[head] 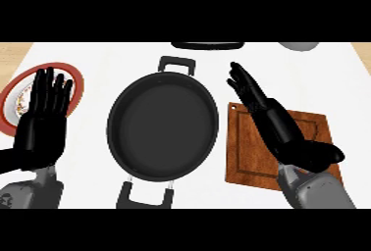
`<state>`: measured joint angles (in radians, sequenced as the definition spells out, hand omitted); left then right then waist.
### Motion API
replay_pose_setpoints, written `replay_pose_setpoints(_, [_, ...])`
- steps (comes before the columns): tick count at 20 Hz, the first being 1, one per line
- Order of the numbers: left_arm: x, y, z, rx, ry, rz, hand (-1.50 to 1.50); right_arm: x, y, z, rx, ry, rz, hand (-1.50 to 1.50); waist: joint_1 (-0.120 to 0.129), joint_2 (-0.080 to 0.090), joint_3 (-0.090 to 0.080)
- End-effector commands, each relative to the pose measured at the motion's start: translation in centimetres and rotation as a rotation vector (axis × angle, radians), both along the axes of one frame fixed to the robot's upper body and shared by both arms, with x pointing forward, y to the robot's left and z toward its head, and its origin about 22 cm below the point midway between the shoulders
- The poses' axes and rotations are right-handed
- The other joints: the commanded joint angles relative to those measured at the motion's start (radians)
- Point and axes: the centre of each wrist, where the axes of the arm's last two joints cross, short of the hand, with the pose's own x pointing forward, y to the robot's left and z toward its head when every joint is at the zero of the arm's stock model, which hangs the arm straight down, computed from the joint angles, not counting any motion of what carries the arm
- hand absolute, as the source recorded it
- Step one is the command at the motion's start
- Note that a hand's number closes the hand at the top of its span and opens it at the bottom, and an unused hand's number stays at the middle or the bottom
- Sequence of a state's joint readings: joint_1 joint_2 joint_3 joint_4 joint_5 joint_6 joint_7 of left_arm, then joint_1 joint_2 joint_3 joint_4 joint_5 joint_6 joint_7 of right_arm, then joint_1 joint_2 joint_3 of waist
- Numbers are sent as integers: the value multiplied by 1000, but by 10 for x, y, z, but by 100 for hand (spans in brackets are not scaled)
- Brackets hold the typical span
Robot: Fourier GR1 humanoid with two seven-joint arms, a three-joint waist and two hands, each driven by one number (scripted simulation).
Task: Pick the cupcake from the cutting board and place it in the pot
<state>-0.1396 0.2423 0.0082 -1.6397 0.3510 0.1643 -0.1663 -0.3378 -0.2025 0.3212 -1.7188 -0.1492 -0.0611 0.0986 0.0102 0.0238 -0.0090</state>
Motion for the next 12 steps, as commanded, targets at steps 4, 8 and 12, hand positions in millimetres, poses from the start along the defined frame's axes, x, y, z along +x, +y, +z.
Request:
replay_pose_setpoints(4, [-17, 66, -28, 351, 356, 183, 0, 21, -29, -6, -113, 64, -233, 150, -8, -15, 10])
replay_pose_setpoints(8, [-42, 88, -63, 381, 606, 272, 0, 33, -113, 11, -408, -167, -703, 150, -84, -9, 6])
replay_pose_setpoints(12, [-32, 89, -58, 456, 704, 276, 0, 19, -84, -36, -402, -280, -872, -150, -45, -17, 11])
